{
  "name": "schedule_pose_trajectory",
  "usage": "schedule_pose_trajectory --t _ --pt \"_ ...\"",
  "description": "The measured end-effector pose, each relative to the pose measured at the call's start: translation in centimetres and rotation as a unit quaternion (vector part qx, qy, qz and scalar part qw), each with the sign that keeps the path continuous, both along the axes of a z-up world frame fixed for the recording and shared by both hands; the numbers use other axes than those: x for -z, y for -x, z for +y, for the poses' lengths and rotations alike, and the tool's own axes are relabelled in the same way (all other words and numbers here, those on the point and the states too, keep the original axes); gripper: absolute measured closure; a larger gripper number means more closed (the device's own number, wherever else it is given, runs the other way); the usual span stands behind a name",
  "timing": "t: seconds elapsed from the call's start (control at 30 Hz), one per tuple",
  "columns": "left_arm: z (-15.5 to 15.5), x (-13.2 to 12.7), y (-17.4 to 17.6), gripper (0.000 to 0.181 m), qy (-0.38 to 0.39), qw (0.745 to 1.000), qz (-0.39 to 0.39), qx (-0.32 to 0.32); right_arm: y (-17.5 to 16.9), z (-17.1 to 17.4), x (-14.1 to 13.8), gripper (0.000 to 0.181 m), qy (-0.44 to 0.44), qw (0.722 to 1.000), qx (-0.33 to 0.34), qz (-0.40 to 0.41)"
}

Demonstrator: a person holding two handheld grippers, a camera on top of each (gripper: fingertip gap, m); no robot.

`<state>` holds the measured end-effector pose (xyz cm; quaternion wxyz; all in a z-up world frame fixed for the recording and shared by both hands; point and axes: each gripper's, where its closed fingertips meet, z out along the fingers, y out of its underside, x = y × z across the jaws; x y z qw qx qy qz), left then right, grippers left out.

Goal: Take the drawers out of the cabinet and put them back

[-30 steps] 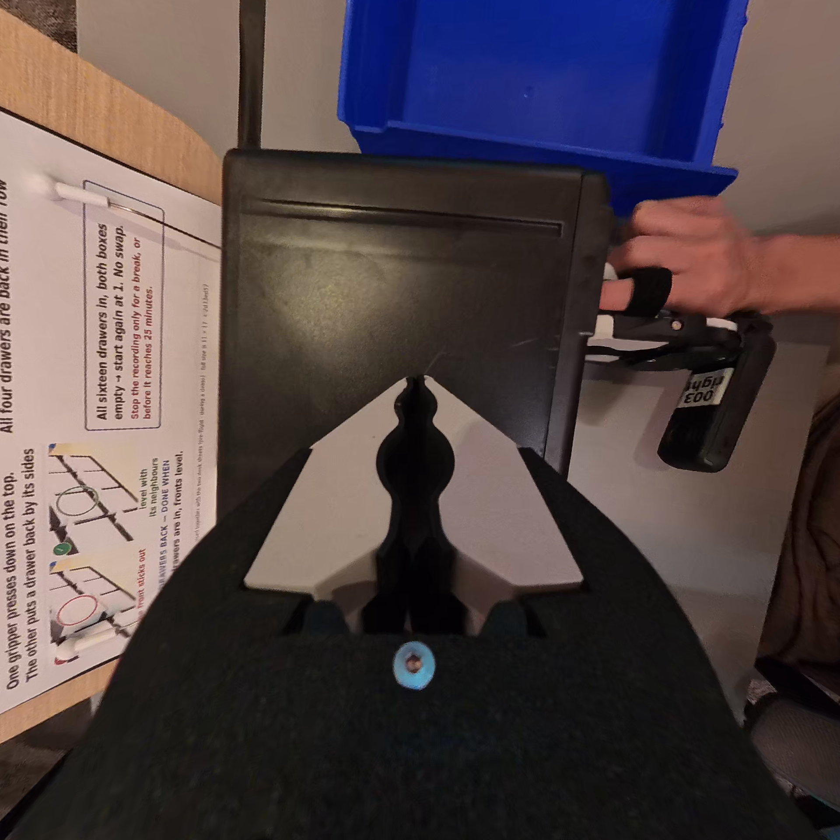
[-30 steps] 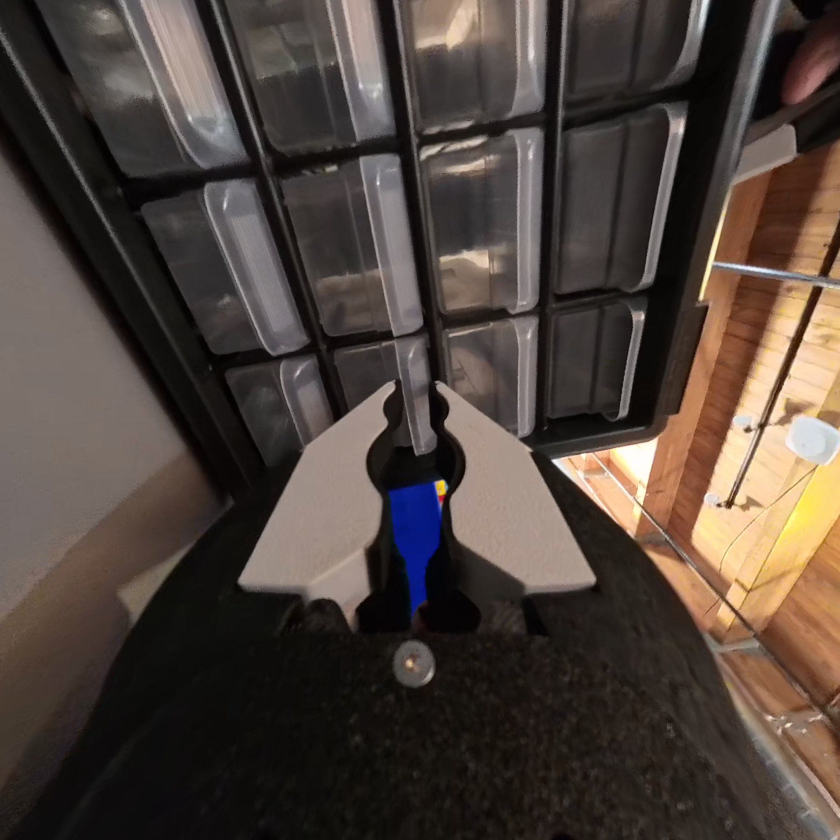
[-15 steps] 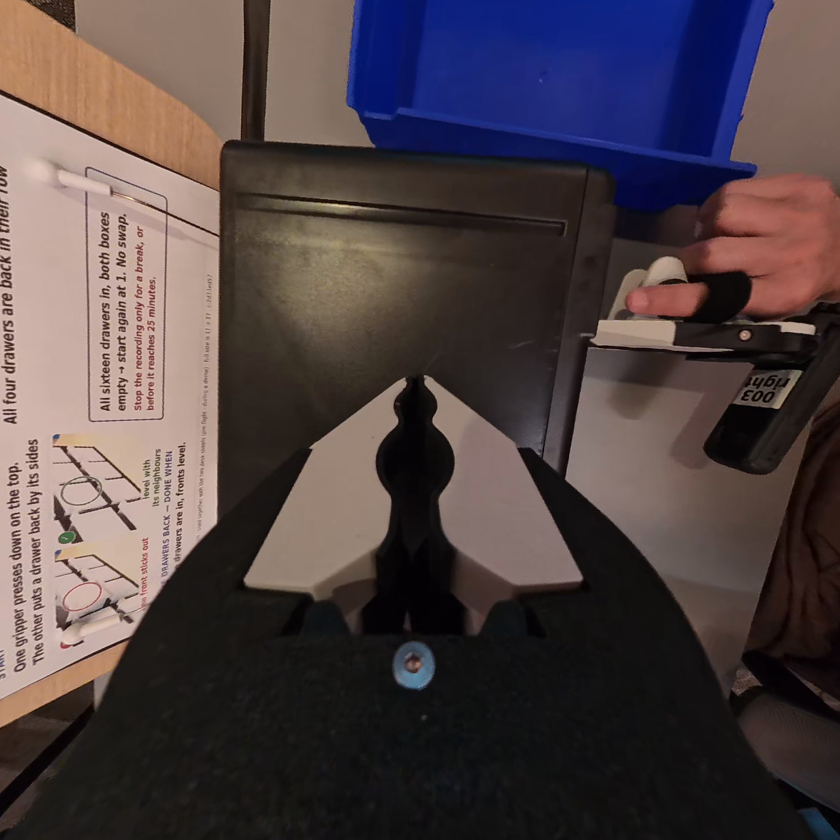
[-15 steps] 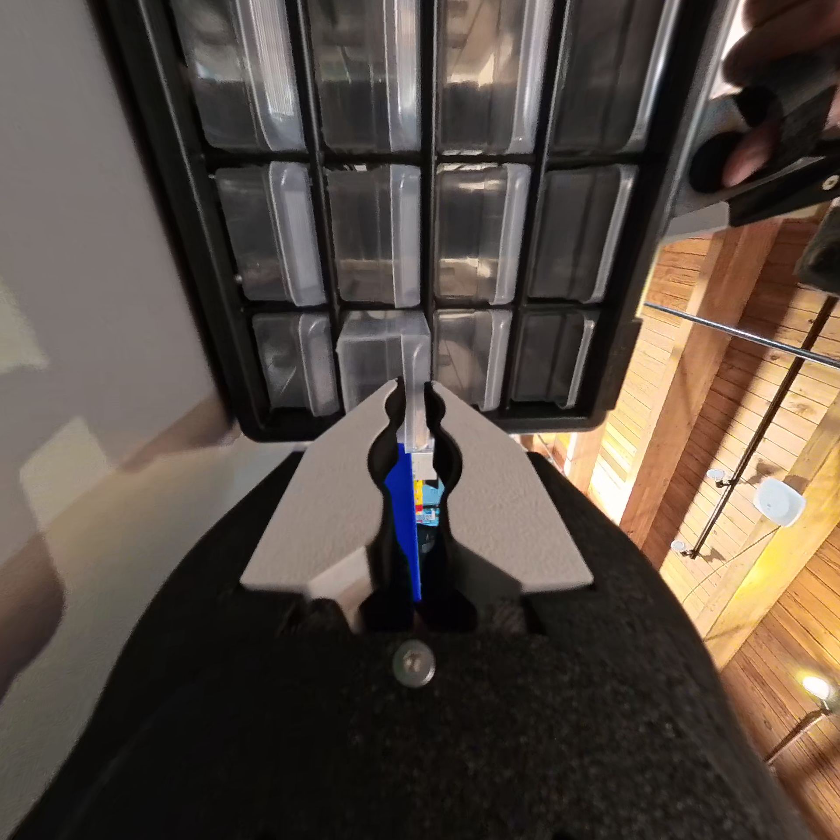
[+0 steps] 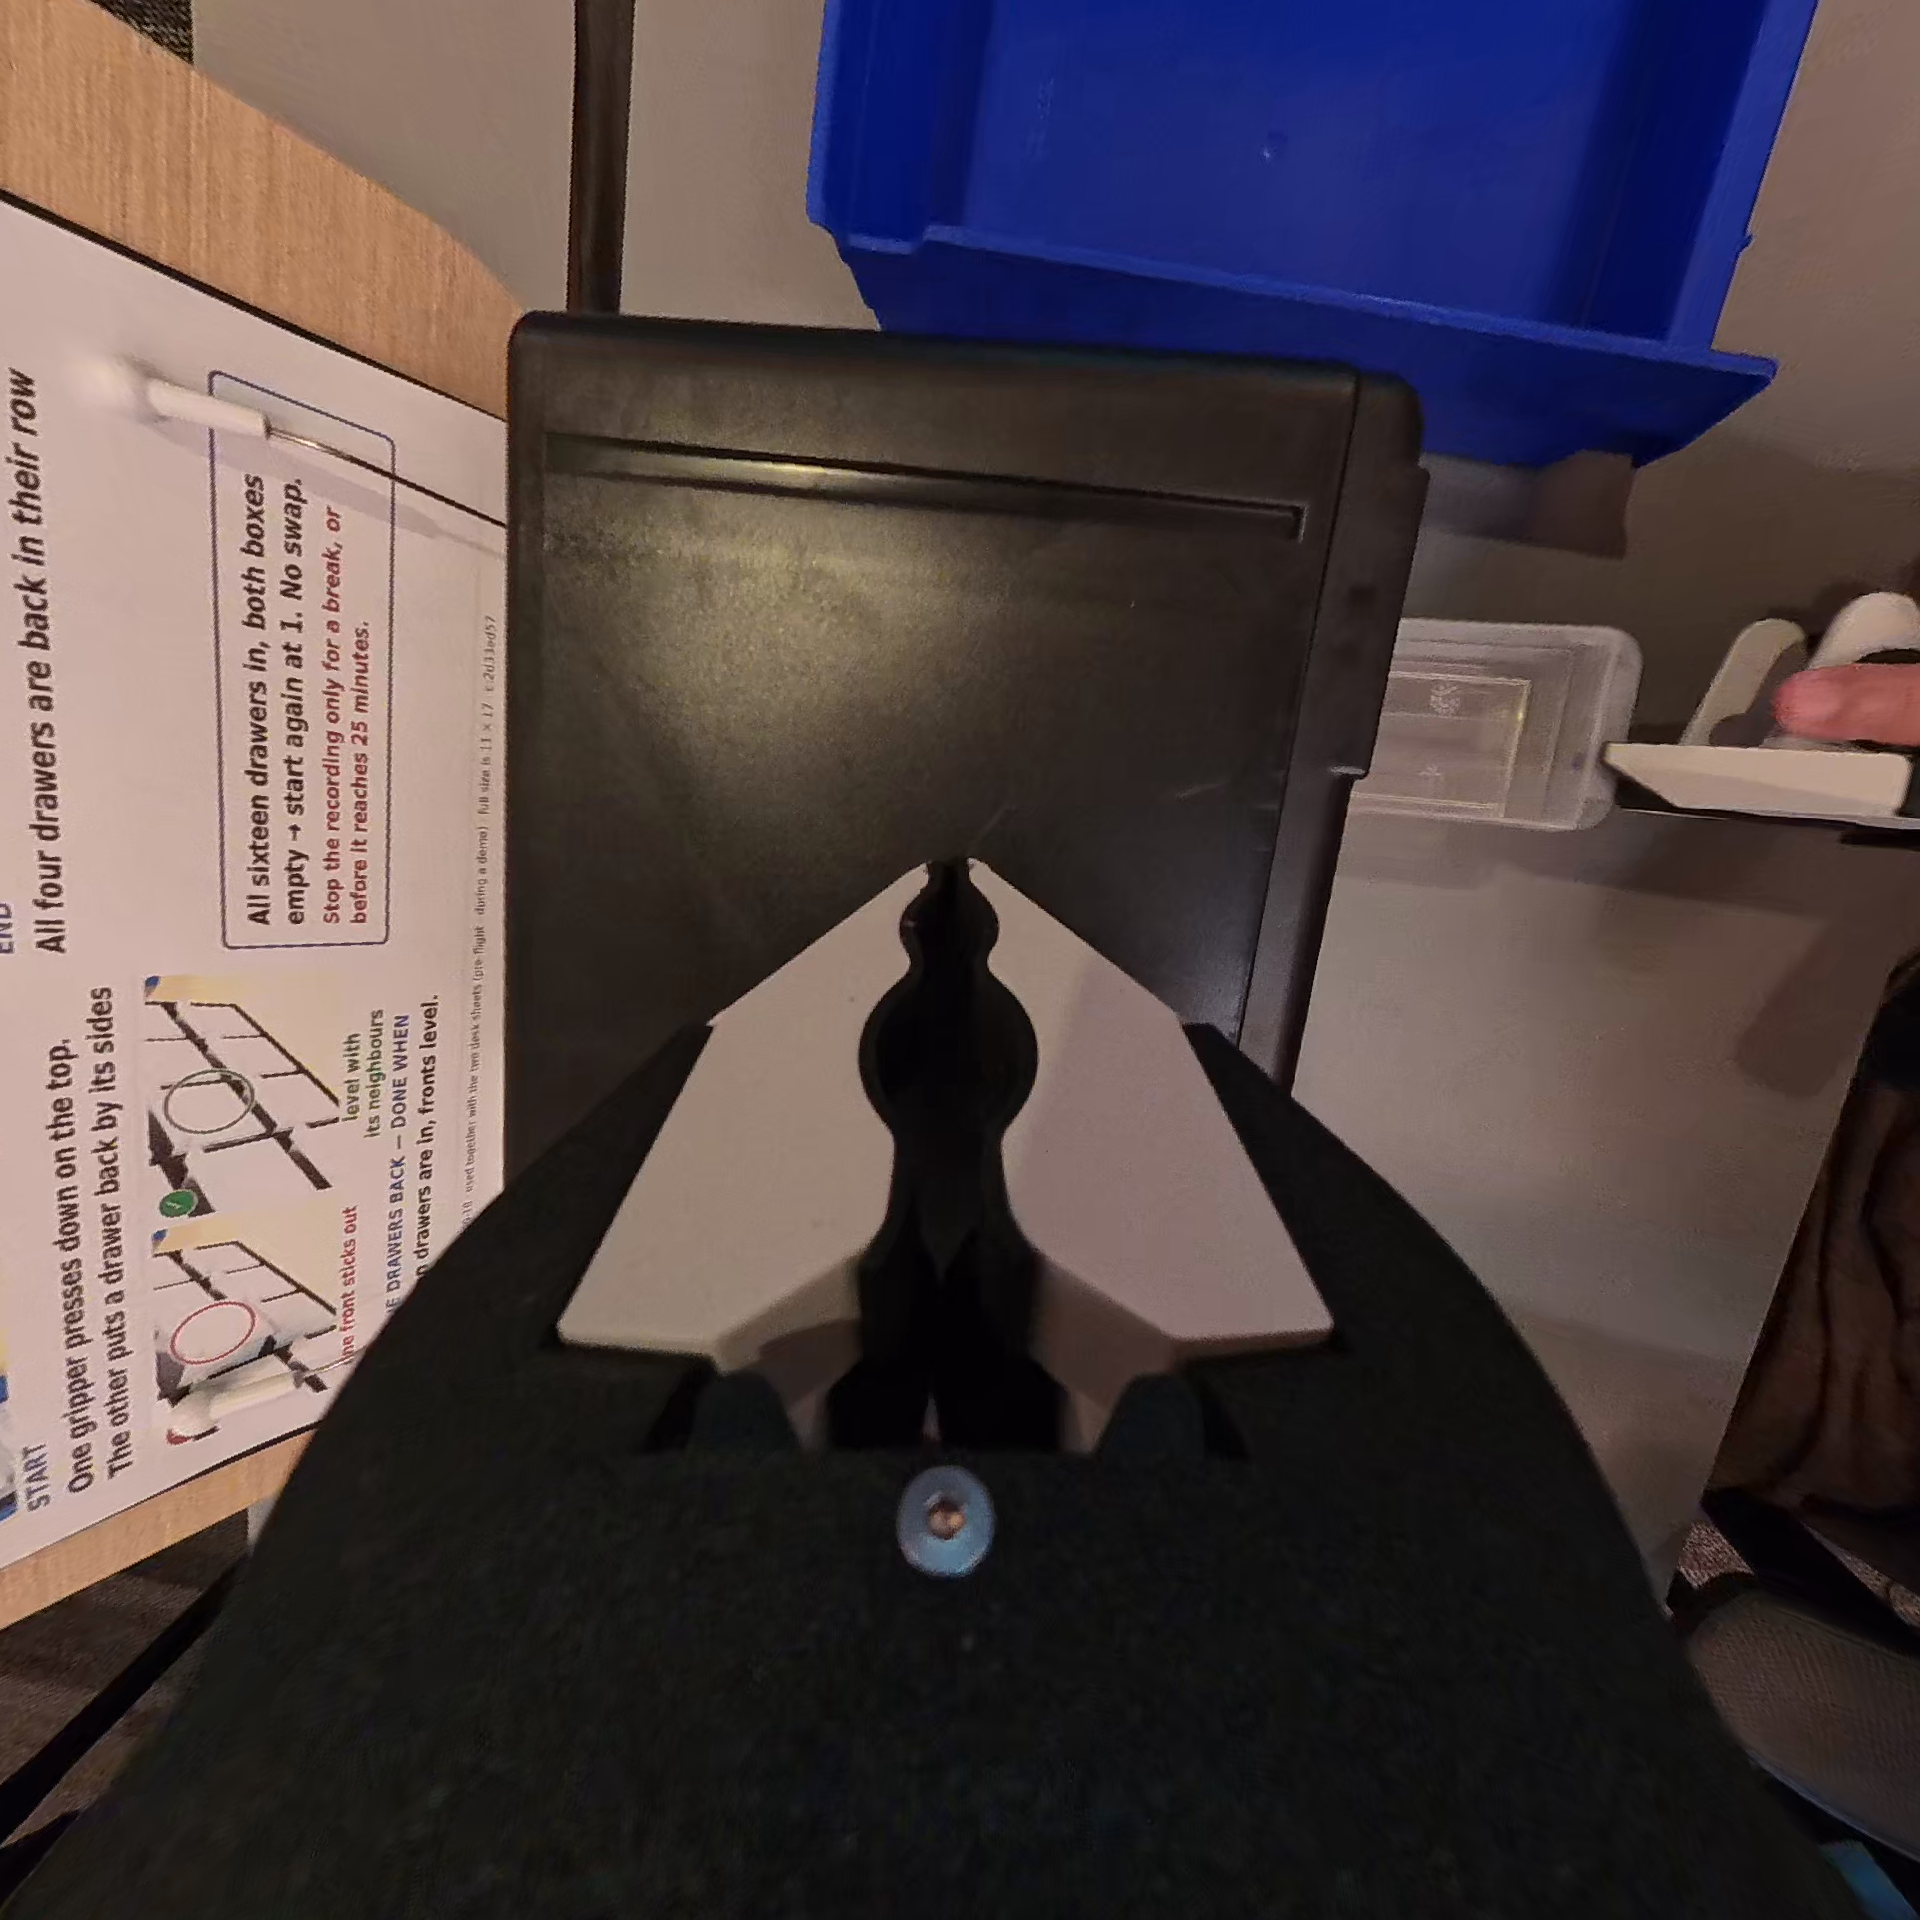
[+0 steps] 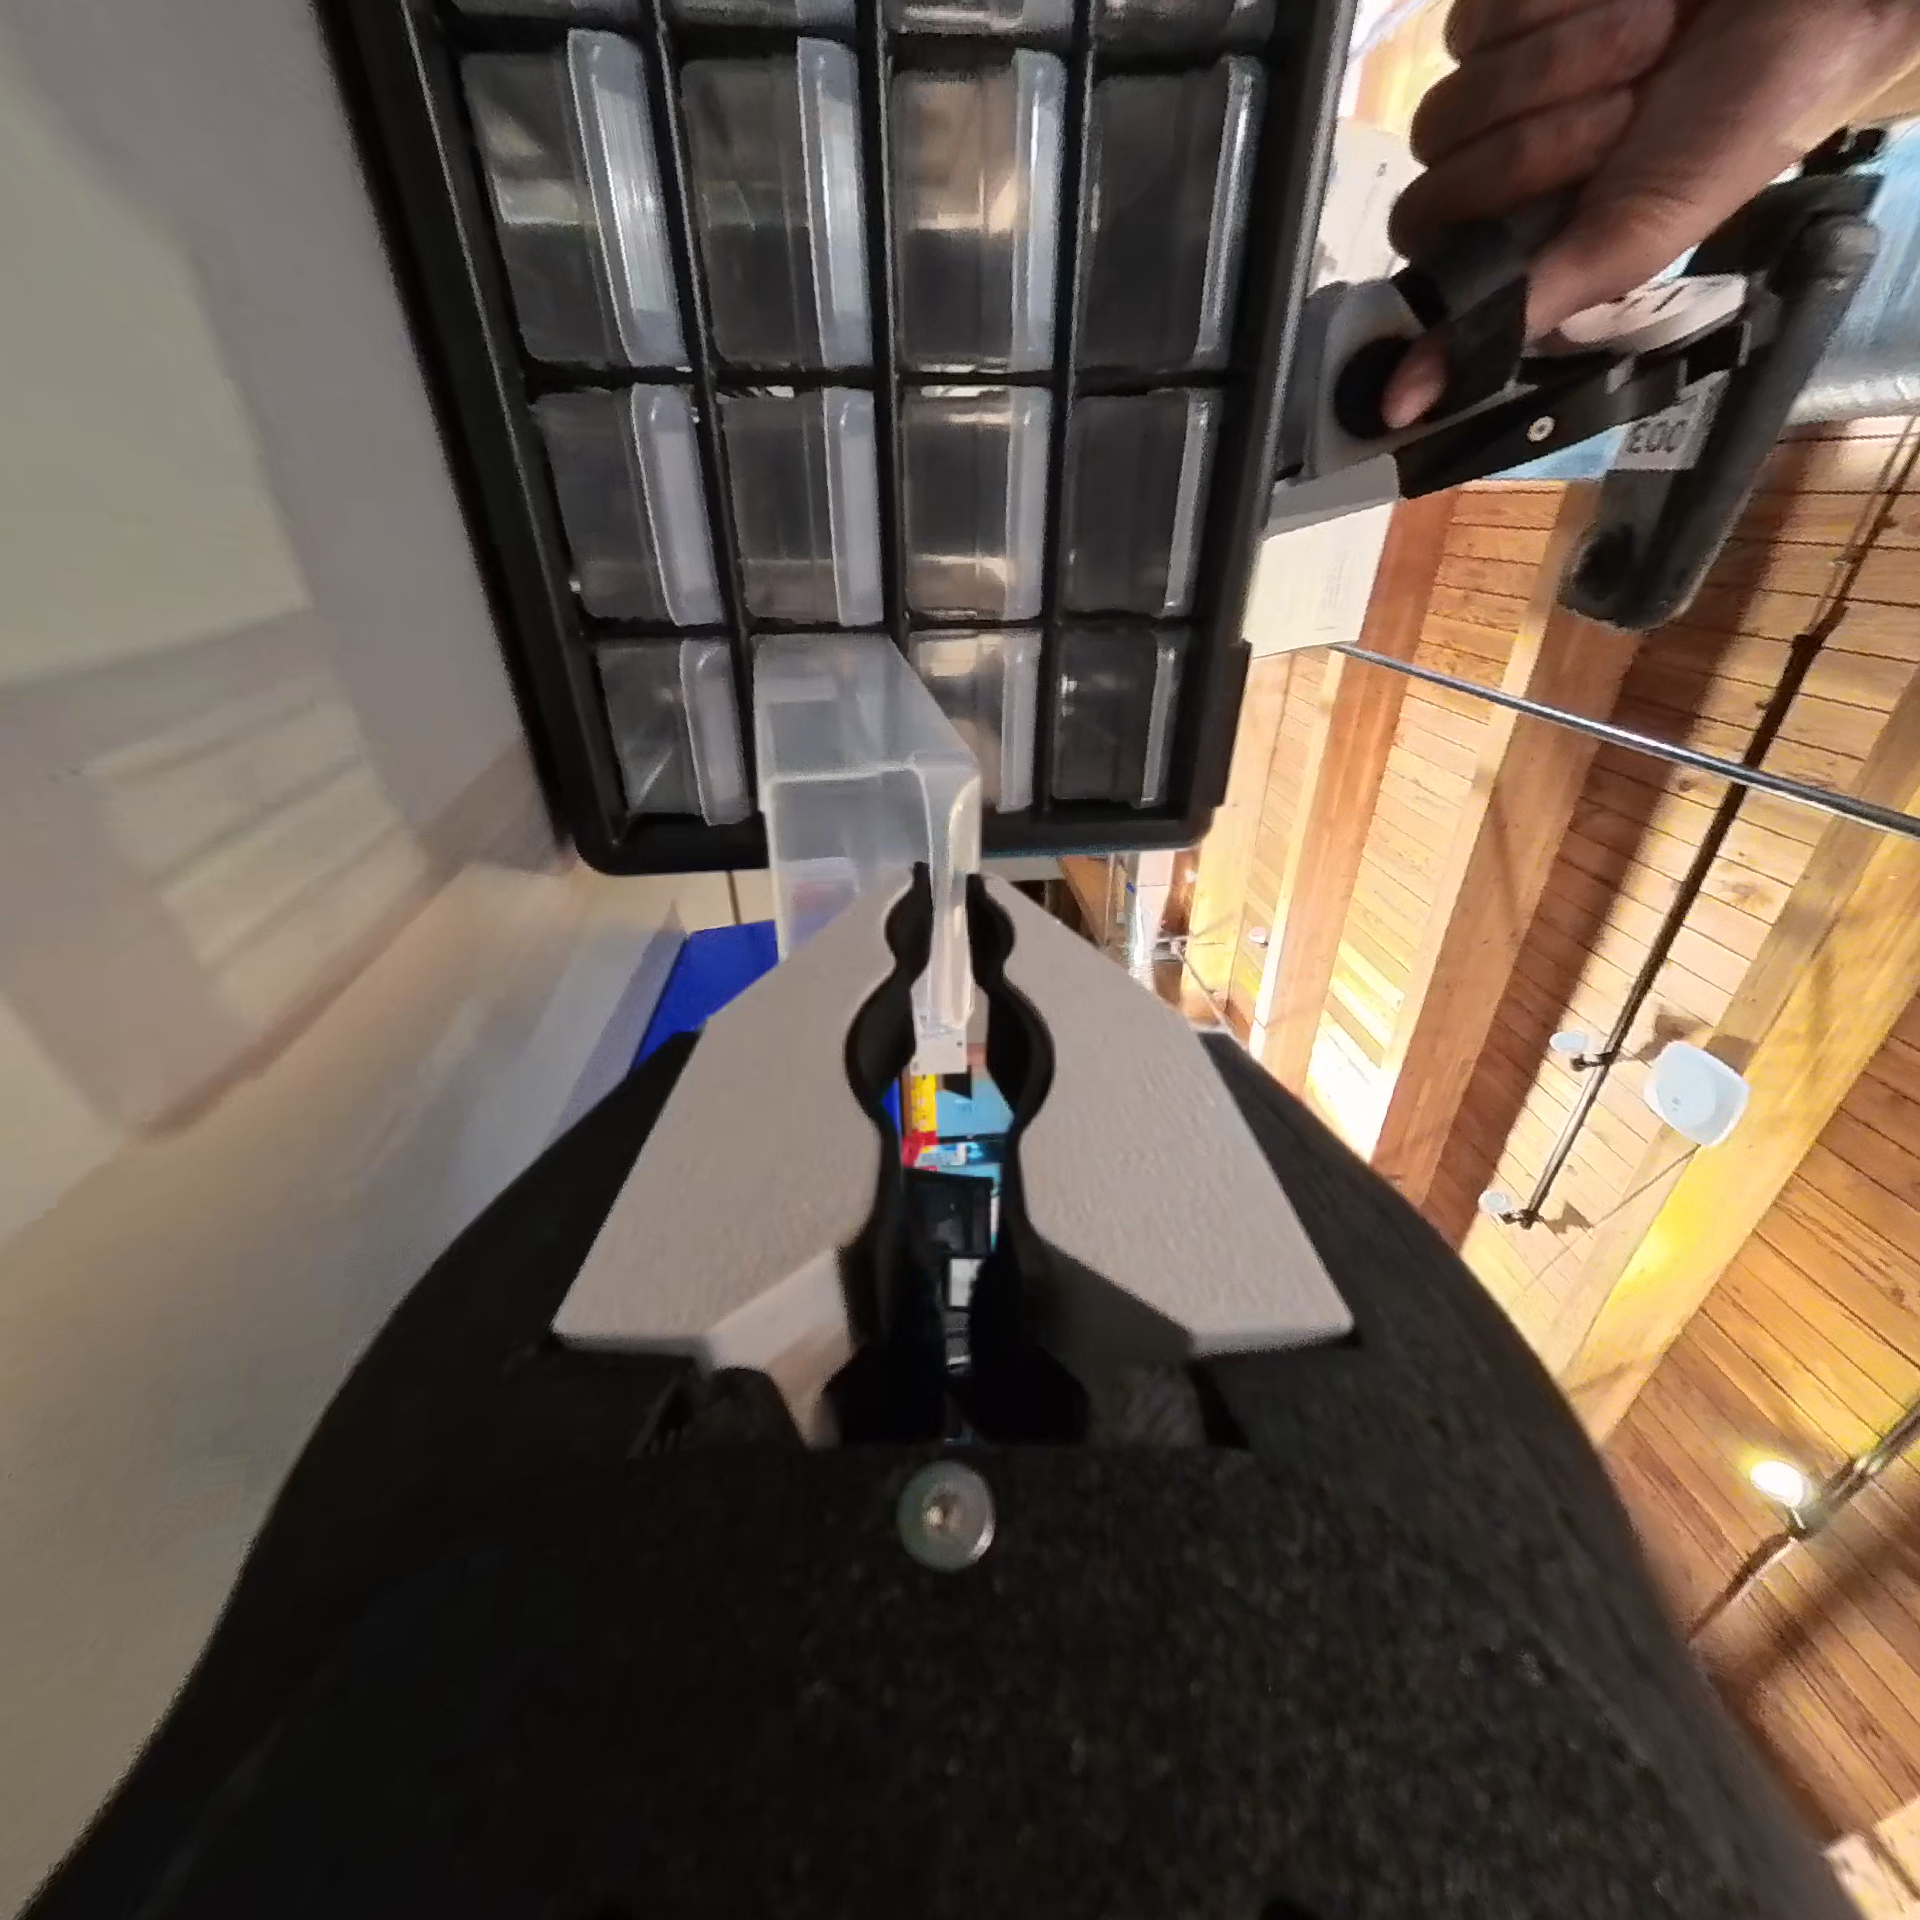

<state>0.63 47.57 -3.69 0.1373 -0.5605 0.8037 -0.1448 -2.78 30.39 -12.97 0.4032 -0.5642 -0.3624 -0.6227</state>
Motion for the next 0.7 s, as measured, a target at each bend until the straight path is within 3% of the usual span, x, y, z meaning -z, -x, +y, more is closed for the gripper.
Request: schedule_pose_trajectory --t 0.03,0.47,0.7 --pt "0.0 0.0 0.0 0.181 0.001 1.0 -0.002 -0.001 0.2 -0.3 -0.1 0.176 -0.003 1.0 -0.002 -0.005" --pt "0.0 0.0 0.0 0.181 -0.012 1.0 -0.004 -0.004 1.3 -2.9 -0.7 0.18 -0.016 1.0 -0.01 -0.008" --pt "0.0 0.0 0.0 0.181 -0.006 1.0 -0.015 -0.007 3.9 -6.6 0.4 0.18 0.012 0.999 -0.051 0.004"
